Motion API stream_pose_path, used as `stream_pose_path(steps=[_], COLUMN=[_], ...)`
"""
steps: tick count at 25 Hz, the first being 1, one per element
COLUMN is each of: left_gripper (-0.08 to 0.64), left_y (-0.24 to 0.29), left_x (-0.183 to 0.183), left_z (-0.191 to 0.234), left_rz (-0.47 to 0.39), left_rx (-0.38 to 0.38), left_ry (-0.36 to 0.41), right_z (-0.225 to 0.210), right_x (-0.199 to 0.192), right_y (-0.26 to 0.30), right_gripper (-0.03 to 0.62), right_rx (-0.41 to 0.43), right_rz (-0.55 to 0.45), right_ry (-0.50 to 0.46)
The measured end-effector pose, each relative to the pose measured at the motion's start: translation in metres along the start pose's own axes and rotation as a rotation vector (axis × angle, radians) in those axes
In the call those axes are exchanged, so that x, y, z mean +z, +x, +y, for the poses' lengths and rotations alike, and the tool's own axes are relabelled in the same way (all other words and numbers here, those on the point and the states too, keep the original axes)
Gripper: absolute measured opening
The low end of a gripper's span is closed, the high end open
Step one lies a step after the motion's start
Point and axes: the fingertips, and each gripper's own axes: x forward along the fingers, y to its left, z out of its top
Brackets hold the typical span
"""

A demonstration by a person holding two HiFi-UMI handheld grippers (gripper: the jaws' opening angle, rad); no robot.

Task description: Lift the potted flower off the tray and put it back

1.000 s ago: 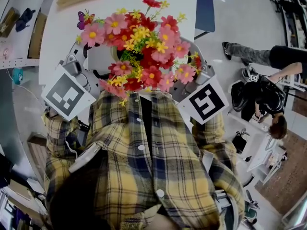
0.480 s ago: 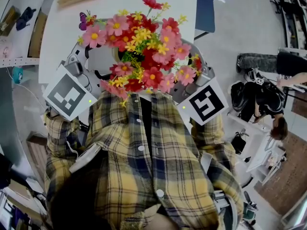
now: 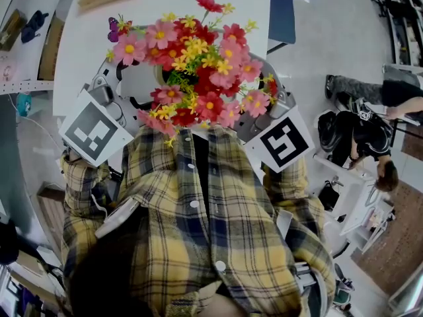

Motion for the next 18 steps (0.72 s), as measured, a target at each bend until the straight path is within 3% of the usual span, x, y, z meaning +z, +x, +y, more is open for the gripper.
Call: stream_pose_path(steps=[18], left_gripper=[0.402], left_y=[-0.0023], left_x=[0.0051], left_z=[0.0007], left_rz=[-0.007], left_rx=[-0.005], left_ry=[-0.013], right_z=[-0.0012], right_x=[0.0061], right_y=[-0.002], right_gripper=[0.365], right_rx=[-0.014], right_rz=[-0.006], right_ry=[0.006])
